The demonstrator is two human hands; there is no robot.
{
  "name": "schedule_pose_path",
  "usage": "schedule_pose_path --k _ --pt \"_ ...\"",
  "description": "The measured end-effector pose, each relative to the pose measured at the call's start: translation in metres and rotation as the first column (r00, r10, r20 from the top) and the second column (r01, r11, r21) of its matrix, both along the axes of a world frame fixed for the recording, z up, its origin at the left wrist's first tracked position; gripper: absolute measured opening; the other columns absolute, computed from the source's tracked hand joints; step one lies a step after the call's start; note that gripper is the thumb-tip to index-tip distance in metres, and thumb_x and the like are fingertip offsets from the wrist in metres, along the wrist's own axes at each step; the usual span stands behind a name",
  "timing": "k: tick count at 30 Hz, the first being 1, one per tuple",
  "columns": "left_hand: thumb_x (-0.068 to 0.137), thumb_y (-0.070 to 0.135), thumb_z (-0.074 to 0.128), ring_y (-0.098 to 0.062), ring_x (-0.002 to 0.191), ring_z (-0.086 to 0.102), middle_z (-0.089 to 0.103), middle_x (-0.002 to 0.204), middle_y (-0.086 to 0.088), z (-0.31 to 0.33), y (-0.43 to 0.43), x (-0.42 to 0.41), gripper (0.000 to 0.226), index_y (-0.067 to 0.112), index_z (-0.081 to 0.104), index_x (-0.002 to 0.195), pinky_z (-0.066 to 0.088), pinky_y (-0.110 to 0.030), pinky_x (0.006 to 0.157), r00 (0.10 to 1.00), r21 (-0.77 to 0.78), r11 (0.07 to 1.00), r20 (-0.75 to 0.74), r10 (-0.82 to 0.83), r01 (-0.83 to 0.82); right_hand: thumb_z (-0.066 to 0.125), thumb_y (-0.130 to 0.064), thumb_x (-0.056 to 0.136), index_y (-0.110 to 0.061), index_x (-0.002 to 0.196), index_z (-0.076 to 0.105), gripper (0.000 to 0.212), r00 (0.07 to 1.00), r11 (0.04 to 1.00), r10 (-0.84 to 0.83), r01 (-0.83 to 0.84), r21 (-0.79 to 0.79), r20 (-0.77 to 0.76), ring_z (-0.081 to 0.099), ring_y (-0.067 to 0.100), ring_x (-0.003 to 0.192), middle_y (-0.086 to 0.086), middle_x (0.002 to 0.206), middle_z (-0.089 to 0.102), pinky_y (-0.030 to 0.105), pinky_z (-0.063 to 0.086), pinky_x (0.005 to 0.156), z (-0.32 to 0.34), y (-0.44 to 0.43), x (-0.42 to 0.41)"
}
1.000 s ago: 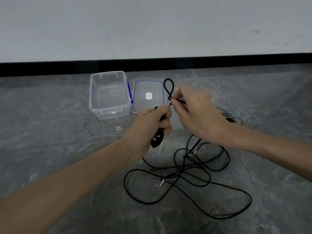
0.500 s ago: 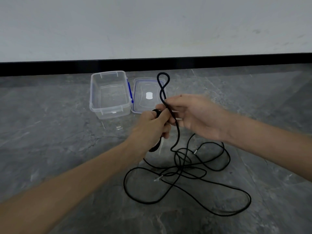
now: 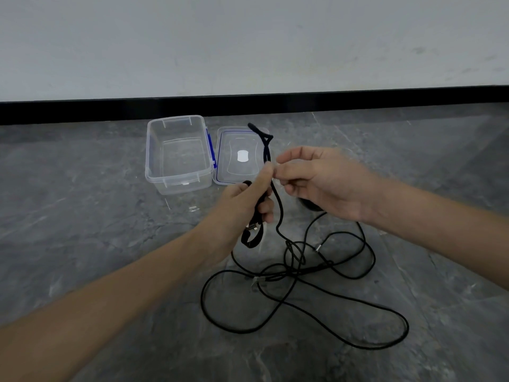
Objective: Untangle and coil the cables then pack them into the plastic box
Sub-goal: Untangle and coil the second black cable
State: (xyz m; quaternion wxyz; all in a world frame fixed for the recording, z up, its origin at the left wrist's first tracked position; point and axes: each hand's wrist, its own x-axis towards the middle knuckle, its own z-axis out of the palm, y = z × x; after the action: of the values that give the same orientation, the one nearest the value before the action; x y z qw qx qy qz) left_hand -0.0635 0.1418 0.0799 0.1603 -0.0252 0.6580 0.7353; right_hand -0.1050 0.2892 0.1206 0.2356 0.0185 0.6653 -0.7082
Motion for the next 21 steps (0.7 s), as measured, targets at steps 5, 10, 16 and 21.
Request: schedule_pose_path --k 5,10,16,21 --pt "0.089 0.051 0.049 -0.011 0.056 0.05 0.045 0.057 0.004 -0.002 0.0001 -0.0004 0.043 0.009 0.051 0.085 0.046 -0.017 0.063 0.999 0.006 0.999 -0.01 -0.042 0.042 0.064 0.002 0.085 -0.007 0.1 0.067 0.018 0.995 0.995 0.095 -0.094 0.02 -0.023 0.066 0.011 0.083 0.002 0.086 0.07 0.02 0.055 0.077 -0.0032 0.0032 0.0007" --pt "0.075 0.06 0.051 -0.011 0.062 0.05 0.048 0.056 0.007 -0.0048 -0.0023 0.001 0.05 0.01 0.05 0.077 0.042 -0.031 0.079 0.992 -0.152 0.986 -0.089 -0.085 0.071 0.065 0.004 0.084 -0.008 0.081 0.062 0.013 0.977 0.982 0.151 -0.132 0.132 -0.148 0.058 0.014 0.071 0.006 0.075 0.063 0.021 0.05 0.067 0.0002 0.0043 0.0037" --pt "0.078 0.051 0.065 -0.014 0.069 0.052 0.06 0.067 0.002 -0.0019 -0.0052 0.0016 0.042 0.009 0.064 0.078 0.044 -0.028 0.069 0.979 -0.312 0.945 -0.142 -0.147 0.097 0.073 -0.003 0.08 -0.006 0.097 0.066 0.019 0.973 0.966 0.182 -0.151 0.209 -0.141 0.055 0.019 0.076 0.012 0.082 0.064 0.027 0.046 0.072 -0.0009 0.004 0.0032" --pt "0.082 0.04 0.059 -0.02 0.072 0.051 0.057 0.062 0.008 -0.0019 0.0027 0.003 0.035 0.005 0.062 0.085 0.049 -0.05 0.077 0.97 -0.329 0.933 -0.14 -0.198 0.143 0.072 -0.008 0.082 -0.004 0.093 0.069 0.012 0.947 0.943 0.268 -0.219 0.25 -0.179 0.05 0.007 0.056 -0.001 0.063 0.061 0.018 0.04 0.055 -0.0006 0.0032 0.0055"
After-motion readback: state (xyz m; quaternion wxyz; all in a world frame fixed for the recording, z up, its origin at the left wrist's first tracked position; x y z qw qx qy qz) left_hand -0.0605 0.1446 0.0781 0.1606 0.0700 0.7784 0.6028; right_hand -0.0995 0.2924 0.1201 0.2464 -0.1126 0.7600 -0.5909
